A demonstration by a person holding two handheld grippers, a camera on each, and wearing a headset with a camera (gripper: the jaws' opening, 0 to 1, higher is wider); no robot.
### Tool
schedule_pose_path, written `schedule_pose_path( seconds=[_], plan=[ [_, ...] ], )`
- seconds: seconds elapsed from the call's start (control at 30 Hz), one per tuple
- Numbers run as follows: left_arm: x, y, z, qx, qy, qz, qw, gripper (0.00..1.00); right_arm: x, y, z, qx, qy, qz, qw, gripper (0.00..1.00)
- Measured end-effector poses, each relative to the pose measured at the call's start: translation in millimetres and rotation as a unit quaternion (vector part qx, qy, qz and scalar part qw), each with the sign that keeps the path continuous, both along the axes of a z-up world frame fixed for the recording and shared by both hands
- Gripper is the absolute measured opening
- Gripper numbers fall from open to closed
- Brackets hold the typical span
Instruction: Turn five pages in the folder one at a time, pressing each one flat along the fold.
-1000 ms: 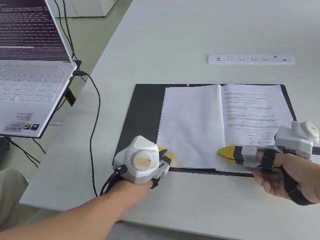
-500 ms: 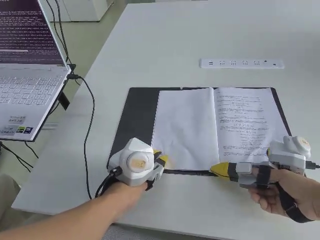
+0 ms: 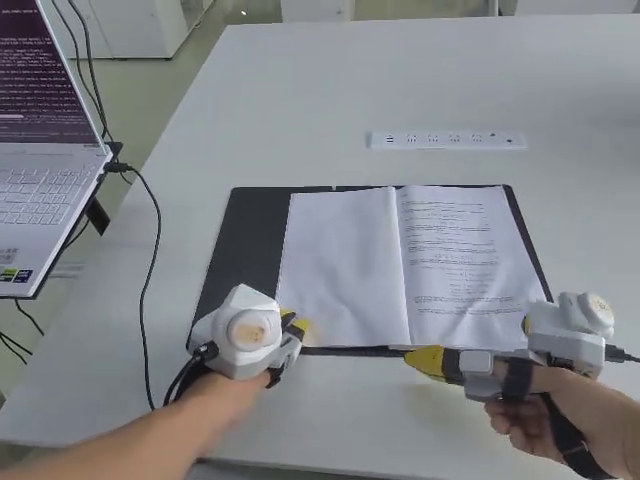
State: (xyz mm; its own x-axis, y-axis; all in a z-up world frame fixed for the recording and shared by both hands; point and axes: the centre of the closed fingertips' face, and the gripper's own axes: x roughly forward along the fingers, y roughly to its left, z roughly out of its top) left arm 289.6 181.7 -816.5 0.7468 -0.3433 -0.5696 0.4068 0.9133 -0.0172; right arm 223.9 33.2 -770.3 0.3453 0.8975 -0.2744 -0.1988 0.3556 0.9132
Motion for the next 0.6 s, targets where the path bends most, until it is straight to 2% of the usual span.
schedule_pose_path(
  seconds=[0.07,0.1,0.17,0.23,0.3,0.33,0.37,0.47,0.5,0.57,0.6],
  plan=[
    [-3.0,-0.6,0.2,-0.019,0.029,0.011,0.9993,0.11,10.2,-15.7,13.7,-0.024,-0.045,-0.038,0.9980,0.00],
    [-3.5,-0.5,0.8,-0.022,0.033,0.013,0.9991,0.12,11.8,-18.9,17.1,-0.026,-0.050,-0.046,0.9973,0.00],
    [-9.0,0.3,2.3,-0.019,0.054,0.014,0.9983,0.15,18.0,-36.2,34.2,-0.037,-0.076,-0.082,0.9930,0.02],
    [-13.8,-0.5,8.5,-0.013,0.052,0.005,0.9986,0.16,22.3,-54.6,46.1,-0.065,-0.108,-0.111,0.9858,0.09],
    [-19.5,0.7,15.8,-0.013,0.051,0.004,0.9986,0.18,20.1,-67.3,60.4,-0.088,-0.140,-0.127,0.9780,0.12],
    [-21.6,1.3,19.4,-0.015,0.050,0.005,0.9986,0.19,18.7,-72.8,64.1,-0.101,-0.148,-0.134,0.9747,0.13],
    [-24.1,1.8,25.0,-0.024,0.049,0.009,0.9985,0.21,17.2,-81.8,69.0,-0.121,-0.160,-0.147,0.9686,0.16],
    [-30.7,1.8,41.4,-0.031,0.037,0.008,0.9988,0.25,11.2,-98.4,76.6,-0.157,-0.178,-0.166,0.9571,0.27],
    [-32.8,1.8,47.8,-0.035,0.032,0.007,0.9989,0.27,9.1,-104.4,79.6,-0.169,-0.189,-0.174,0.9517,0.29],
    [-37.0,3.4,58.6,-0.041,0.030,0.013,0.9986,0.31,3.7,-112.9,80.3,-0.190,-0.190,-0.182,0.9460,0.32],
    [-37.7,3.6,61.1,-0.043,0.028,0.015,0.9986,0.34,3.3,-114.9,80.6,-0.193,-0.190,-0.185,0.9447,0.34]
  ],
)
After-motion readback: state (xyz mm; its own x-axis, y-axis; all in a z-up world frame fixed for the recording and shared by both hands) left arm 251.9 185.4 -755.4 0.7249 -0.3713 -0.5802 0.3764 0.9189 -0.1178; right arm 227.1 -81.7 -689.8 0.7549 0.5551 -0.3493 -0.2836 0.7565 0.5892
